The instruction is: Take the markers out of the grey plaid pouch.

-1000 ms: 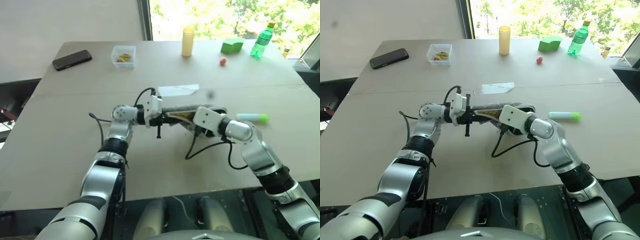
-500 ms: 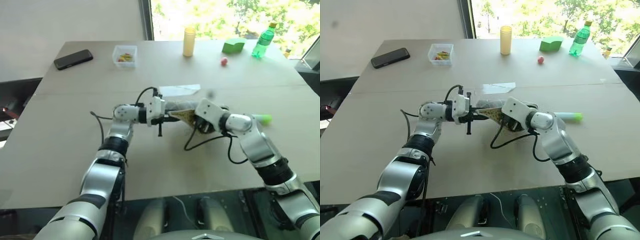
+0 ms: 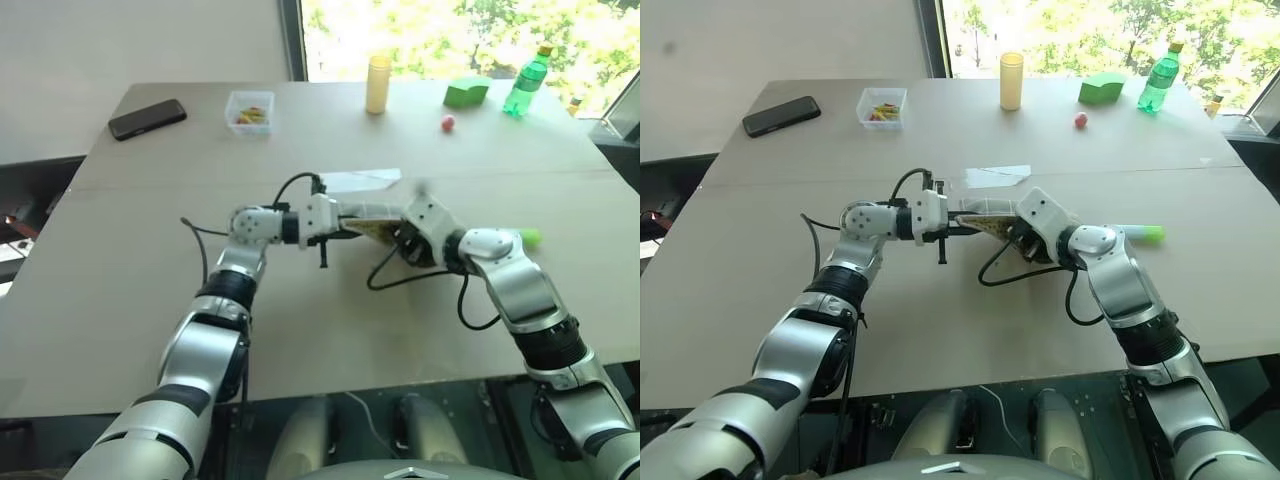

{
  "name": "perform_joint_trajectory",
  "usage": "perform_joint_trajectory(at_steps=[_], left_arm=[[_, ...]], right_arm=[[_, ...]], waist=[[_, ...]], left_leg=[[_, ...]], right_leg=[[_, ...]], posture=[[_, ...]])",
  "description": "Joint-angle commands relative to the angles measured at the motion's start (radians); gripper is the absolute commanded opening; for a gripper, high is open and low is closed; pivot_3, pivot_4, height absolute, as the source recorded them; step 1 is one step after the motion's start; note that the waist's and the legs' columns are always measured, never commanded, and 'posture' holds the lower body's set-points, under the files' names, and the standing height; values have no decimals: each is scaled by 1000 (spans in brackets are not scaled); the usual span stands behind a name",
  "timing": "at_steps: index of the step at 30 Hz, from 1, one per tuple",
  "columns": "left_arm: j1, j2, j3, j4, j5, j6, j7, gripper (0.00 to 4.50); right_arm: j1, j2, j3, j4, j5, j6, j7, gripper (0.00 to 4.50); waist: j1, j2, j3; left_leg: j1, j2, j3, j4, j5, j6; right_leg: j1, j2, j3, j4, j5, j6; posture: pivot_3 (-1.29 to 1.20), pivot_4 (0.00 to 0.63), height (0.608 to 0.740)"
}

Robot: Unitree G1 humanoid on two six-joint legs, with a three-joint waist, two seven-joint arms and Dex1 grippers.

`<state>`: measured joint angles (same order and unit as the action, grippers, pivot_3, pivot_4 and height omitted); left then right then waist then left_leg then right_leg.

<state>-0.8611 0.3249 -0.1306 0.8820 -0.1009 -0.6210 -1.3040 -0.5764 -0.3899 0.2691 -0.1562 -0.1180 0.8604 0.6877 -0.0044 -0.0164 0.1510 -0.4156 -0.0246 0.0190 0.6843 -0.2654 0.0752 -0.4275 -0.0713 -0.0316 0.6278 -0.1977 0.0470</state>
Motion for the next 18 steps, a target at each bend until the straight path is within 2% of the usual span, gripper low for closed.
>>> perform_joint_trajectory(at_steps=[1, 5, 8, 12, 15, 17, 18], left_arm=[[-6, 28, 12, -13, 6, -4, 26, 0], [-17, 1, -13, -48, 50, 22, 120, 0], [-14, -10, -32, -69, 75, 30, 166, 0], [0, 2, -54, -86, 112, 18, 196, 0], [7, 7, -60, -92, 130, 30, 216, 0], [8, 7, -62, -96, 139, 42, 238, 0], [7, 13, -68, -99, 179, 51, 300, 0]], right_arm=[[-22, -72, -53, 44, -32, 10, -54, 291], [-95, -8, -21, 45, -17, 77, -89, 291], [-155, 42, 63, 33, -48, 197, -133, 291], [-196, 104, 49, -19, -3, 357, -150, 291], [-225, 62, 115, 21, -59, 404, -204, 291], [-243, 9, 199, 29, -102, 411, -226, 291], [-259, -28, 260, 20, -128, 421, -228, 291]], waist=[[0, 0, 0], [-5, 0, 0], [-9, 0, 0], [-8, 0, 0], [-6, 0, 0], [-5, 0, 0], [-5, 0, 0]], left_leg=[[0, 0, 0, 0, 0, 0], [0, 1, 0, 0, 0, 0], [0, 1, 0, 0, 0, 0], [0, 1, 0, 0, 0, 0], [0, 1, 1, 0, 0, 0], [0, 0, 0, 0, 0, 0], [0, 0, 0, 0, 0, 0]], right_leg=[[0, 0, 0, 0, 0, 0], [0, 1, 0, 1, 0, 0], [-1, 1, 0, 2, 0, 0], [-2, 1, 0, 4, 0, 0], [-2, 0, 1, 3, 0, 0], [-2, 0, 0, 3, 0, 0], [-2, 0, 0, 3, 0, 0]], posture=[[0, 150, 740], [0, 150, 740], [0, 150, 740], [0, 150, 740], [0, 150, 740], [0, 150, 740], [0, 150, 740]])
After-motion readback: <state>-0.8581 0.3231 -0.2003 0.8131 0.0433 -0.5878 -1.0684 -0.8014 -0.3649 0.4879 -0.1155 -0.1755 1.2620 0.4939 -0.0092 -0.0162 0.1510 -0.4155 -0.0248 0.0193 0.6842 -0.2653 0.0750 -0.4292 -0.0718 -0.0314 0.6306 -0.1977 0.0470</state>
